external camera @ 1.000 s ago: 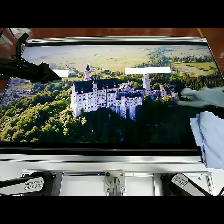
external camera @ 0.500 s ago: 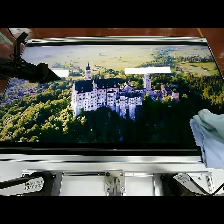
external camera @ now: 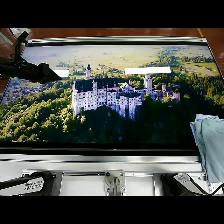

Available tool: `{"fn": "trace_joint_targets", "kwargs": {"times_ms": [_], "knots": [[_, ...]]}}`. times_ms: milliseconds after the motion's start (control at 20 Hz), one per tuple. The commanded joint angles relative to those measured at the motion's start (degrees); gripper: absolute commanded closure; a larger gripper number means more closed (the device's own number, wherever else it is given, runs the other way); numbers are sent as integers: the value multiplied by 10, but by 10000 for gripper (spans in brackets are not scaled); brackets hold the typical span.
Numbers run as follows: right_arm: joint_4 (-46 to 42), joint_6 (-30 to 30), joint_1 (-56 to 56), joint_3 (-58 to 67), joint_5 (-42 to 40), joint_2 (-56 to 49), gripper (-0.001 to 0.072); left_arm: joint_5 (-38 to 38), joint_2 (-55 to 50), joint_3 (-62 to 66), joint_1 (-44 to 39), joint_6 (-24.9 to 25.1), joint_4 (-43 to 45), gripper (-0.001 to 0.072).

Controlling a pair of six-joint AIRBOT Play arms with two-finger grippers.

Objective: Fold the shirts.

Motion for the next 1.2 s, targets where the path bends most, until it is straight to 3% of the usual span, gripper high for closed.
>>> {"fn": "trace_joint_targets", "kwargs": {"times_ms": [0, 100, 200, 250, 300, 350, 400, 700, 1150], "knots": [[236, -62, 28, 49, -114, 12, 75, 21, 0, 2, -24, 0, 38, 678], [282, -80, 125, 67, -163, 28, 75, 16, -5, 12, -88, -62, 216, 679], [182, -74, 287, 65, -153, 25, 75, -19, -18, 14, -165, -109, 378, 674], [109, -52, 368, 65, -130, 11, 74, -42, -28, 14, -196, -115, 417, 625], [45, -23, 441, 65, -104, -10, 73, -62, -41, 14, -221, -114, 426, 283], [3, 11, 502, 65, -84, -37, 51, -73, -52, 14, -235, -126, 426, 12], [-7, 19, 545, 65, -64, -62, 10, -84, -61, 14, -243, -127, 426, 3], [-3, 47, 667, 65, -49, -121, 12, -62, -63, 14, -222, -127, 419, 7], [14, 46, 713, 65, -49, -121, 11, -33, -63, 14, -206, -126, 420, 7]]}}
